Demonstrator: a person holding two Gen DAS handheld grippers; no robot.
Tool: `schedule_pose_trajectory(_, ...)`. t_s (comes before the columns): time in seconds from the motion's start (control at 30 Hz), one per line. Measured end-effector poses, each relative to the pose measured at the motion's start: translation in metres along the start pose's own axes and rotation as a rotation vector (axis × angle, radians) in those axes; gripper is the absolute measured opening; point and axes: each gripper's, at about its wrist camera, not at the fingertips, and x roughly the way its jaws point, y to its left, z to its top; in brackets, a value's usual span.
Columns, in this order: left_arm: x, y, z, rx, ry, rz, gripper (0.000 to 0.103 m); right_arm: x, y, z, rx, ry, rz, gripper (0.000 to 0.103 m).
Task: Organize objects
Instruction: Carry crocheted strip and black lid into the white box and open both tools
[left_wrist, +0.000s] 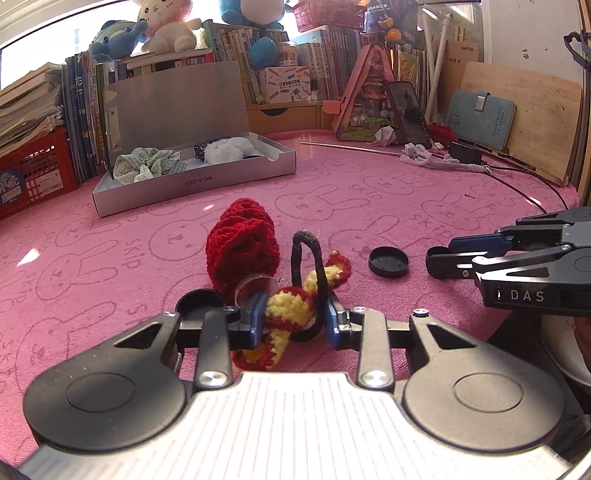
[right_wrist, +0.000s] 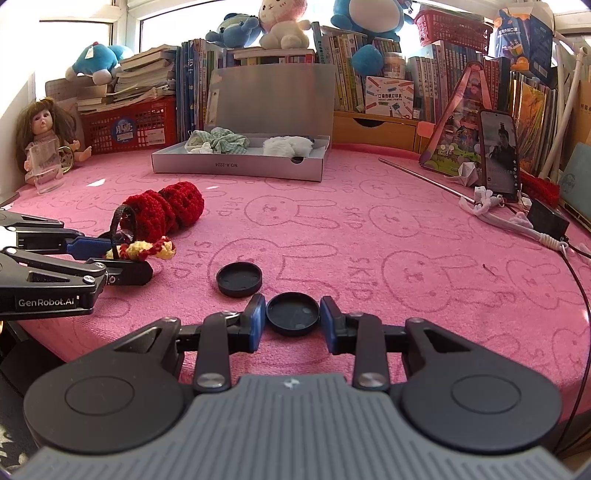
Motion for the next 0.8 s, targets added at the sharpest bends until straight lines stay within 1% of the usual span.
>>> schedule_pose_trajectory(0.23,-0.010,0.000,0.005,-0.003,-0.016,-0.012,0.038,0.001,-0.002,0.002,0.021,-0.005,0.002,0.037)
schedule_pose_trajectory(0.47,-0.019,0.005,0.019,-0.021,-0.059,-0.007,0.038,0.000,-0.003,0.010,0.028,-0.028,-0.005,0.037)
schedule_pose_trajectory(0.6,-0.020,0.012,0.026,-0.047,-0.069,0.008,0.038,0.002,-0.004,0.016,0.035,-0.045,-0.012,0.037)
schedule_pose_trajectory(0.8,-0.017,0.031,0.042,-0.091,-0.086,0.055,0.038,0.010,-0.009,0.035,0.049,-0.065,-0.023,0.037)
